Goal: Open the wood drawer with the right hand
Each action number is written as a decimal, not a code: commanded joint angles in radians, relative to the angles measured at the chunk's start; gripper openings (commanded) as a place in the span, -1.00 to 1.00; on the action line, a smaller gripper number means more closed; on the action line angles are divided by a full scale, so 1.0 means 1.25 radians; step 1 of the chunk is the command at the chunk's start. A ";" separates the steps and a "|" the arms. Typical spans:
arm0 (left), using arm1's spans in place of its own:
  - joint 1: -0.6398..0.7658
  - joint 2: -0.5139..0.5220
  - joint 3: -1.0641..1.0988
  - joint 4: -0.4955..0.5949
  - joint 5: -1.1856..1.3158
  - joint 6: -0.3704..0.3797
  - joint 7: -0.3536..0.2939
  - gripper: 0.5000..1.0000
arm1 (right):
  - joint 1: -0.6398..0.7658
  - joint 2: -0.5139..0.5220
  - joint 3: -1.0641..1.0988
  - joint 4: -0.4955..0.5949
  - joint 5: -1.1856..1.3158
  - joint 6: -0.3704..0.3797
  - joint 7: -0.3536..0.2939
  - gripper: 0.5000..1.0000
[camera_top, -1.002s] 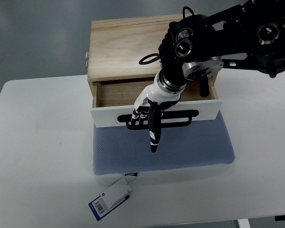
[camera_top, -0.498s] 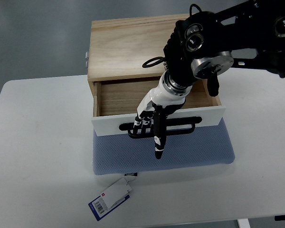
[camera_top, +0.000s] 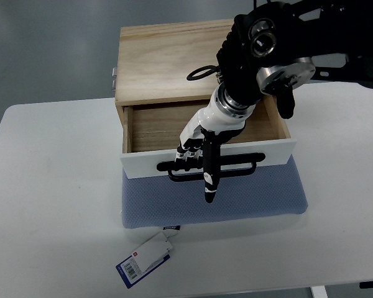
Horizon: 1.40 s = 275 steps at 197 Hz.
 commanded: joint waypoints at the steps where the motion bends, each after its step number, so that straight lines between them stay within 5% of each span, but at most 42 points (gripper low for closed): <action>1: 0.000 0.000 0.000 0.000 0.000 0.000 0.000 1.00 | 0.016 -0.003 0.000 0.000 -0.002 0.001 0.000 0.78; 65: 0.000 0.000 0.001 -0.007 0.000 -0.001 0.000 1.00 | 0.076 -0.048 0.002 -0.001 -0.007 0.012 0.000 0.78; 130: -0.001 0.000 0.005 -0.011 0.001 -0.001 0.001 1.00 | 0.133 -0.238 0.083 -0.075 0.006 0.015 0.002 0.78; 161: -0.001 0.000 0.004 -0.011 0.001 -0.001 0.000 1.00 | 0.017 -0.380 0.211 -0.209 0.002 0.003 0.098 0.78; 198: -0.001 0.000 0.006 -0.011 0.002 -0.001 0.001 1.00 | -0.214 -0.454 0.394 -0.357 0.005 -0.044 0.206 0.78; 208: -0.001 0.000 0.006 -0.011 0.002 -0.001 0.001 1.00 | -0.214 -0.454 0.394 -0.357 0.005 -0.044 0.206 0.78; 209: -0.001 0.000 0.007 -0.011 0.002 -0.001 0.001 1.00 | -0.301 -0.456 0.469 -0.408 0.008 -0.064 0.244 0.78; 234: -0.001 0.000 0.005 -0.011 0.002 -0.001 0.001 1.00 | -0.533 -0.439 0.704 -0.502 0.019 -0.116 0.362 0.78; 253: -0.001 0.000 0.006 -0.011 0.002 -0.001 0.001 1.00 | -0.602 -0.418 0.783 -0.530 0.022 -0.122 0.399 0.78; 254: -0.001 0.000 0.006 -0.011 0.002 -0.001 0.001 1.00 | -0.682 -0.378 0.866 -0.567 0.022 -0.123 0.433 0.78; 275: -0.001 0.000 0.006 -0.011 0.001 0.000 0.001 1.00 | -0.788 -0.283 1.005 -0.656 0.022 -0.125 0.471 0.78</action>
